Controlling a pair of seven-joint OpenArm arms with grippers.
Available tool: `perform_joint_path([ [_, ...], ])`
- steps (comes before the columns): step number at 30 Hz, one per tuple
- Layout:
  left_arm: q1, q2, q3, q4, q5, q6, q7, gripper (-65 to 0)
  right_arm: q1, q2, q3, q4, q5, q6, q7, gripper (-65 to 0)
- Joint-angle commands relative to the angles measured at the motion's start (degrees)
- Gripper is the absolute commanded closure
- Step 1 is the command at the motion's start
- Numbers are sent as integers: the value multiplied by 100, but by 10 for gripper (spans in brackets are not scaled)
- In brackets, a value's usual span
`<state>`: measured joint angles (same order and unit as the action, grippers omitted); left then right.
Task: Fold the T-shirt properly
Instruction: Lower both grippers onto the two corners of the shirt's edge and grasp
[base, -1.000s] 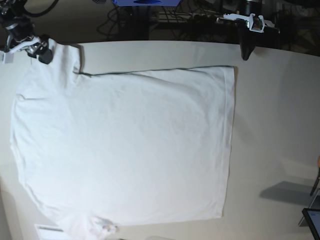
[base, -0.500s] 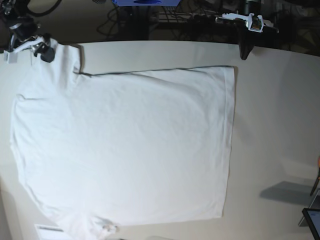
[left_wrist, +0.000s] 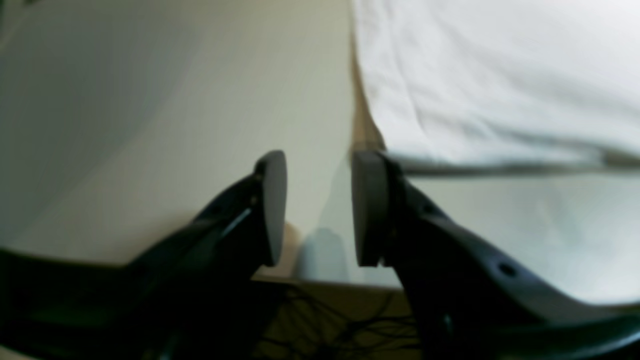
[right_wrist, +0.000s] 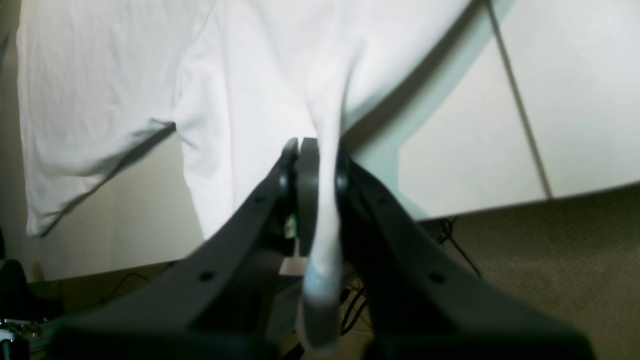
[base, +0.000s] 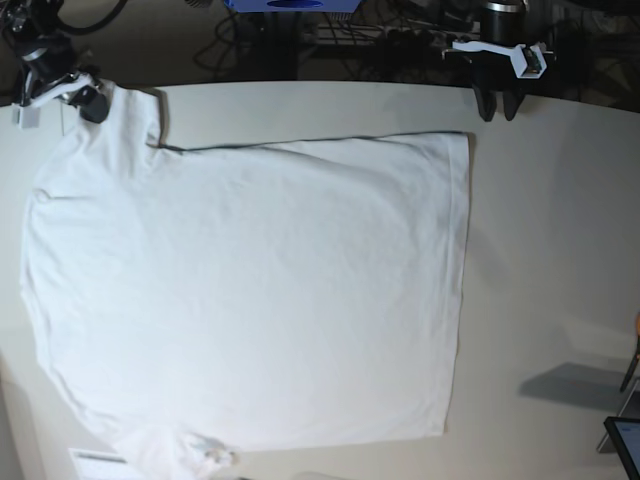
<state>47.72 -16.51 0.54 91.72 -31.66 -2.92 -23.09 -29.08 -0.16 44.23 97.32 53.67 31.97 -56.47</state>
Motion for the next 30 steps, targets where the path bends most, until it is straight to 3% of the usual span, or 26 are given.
perform_joint_path([
  [1, 67, -129, -23, 133, -170, -205, -60, -242, -24, 65, 39, 84, 106, 52, 86, -7],
  [5, -21, -138, -23, 353, -847, -732, 476, -264, -24, 82, 39, 84, 106, 52, 86, -7],
  [13, -496, -85, -23, 371, -1911, -847, 1786, -264, -24, 91, 30, 84, 106, 52, 86, -7],
  [18, -663, -85, -23, 274, -2526, -1066, 2287, -262, -24, 91, 30, 84, 106, 52, 86, -7],
  [23, -918, 82, -23, 37, -2658, -1084, 2604, -260, -24, 91, 30, 84, 106, 52, 86, -7],
  [30, -1172, 267, 39, -174, -2658, -1084, 2604, -260, -24, 91, 30, 84, 106, 52, 86, -7],
])
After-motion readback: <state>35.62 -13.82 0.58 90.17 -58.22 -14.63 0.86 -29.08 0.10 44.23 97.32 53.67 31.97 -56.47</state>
